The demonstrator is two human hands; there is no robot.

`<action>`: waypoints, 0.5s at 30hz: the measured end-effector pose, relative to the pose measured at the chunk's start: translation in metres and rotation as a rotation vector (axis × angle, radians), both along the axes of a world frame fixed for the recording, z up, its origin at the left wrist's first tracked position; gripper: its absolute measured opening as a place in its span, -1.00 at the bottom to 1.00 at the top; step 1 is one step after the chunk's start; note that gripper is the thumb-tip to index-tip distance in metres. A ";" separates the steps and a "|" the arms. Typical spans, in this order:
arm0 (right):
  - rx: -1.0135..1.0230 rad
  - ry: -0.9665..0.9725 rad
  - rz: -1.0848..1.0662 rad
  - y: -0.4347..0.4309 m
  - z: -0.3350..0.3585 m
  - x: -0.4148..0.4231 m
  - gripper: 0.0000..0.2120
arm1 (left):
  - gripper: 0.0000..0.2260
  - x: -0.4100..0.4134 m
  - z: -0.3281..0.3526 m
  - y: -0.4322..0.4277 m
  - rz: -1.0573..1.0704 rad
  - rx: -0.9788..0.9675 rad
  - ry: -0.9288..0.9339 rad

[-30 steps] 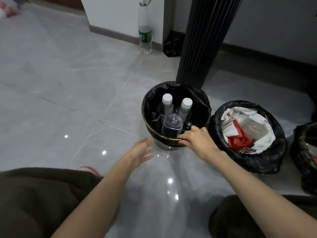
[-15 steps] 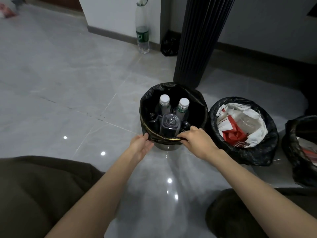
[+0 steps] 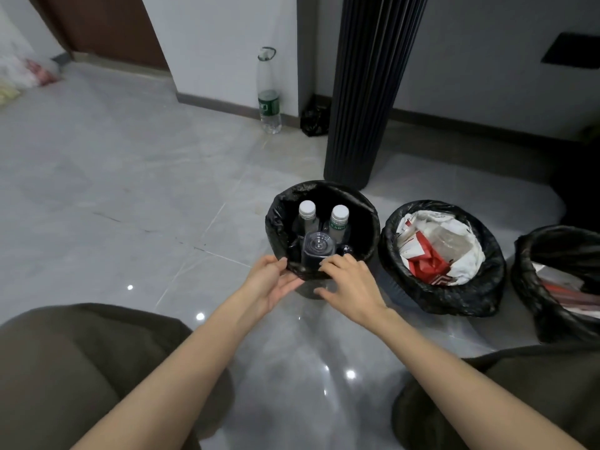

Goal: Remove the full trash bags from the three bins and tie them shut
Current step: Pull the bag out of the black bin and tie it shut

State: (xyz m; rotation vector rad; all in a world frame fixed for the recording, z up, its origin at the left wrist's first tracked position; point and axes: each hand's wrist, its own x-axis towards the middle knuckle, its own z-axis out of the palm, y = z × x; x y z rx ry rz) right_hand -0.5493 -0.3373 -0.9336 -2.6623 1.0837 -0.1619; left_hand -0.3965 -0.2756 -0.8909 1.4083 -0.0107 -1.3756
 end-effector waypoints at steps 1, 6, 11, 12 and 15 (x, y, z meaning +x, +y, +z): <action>-0.053 -0.019 -0.043 0.001 0.000 0.001 -0.76 | -0.80 0.002 0.003 0.000 -0.011 0.000 -0.010; -0.234 0.037 -0.169 -0.008 0.014 -0.013 -0.75 | -0.83 0.013 0.014 0.002 -0.087 0.009 -0.103; -0.375 -0.056 -0.238 -0.032 0.036 -0.022 -0.79 | -0.88 0.011 0.014 -0.005 -0.108 0.056 -0.122; -0.415 -0.095 -0.236 -0.035 0.039 -0.024 -0.81 | -0.89 0.010 0.014 -0.008 -0.114 0.070 -0.131; -0.371 -0.253 -0.313 -0.042 0.048 -0.031 -0.84 | -0.92 0.012 0.015 -0.016 -0.125 0.117 -0.128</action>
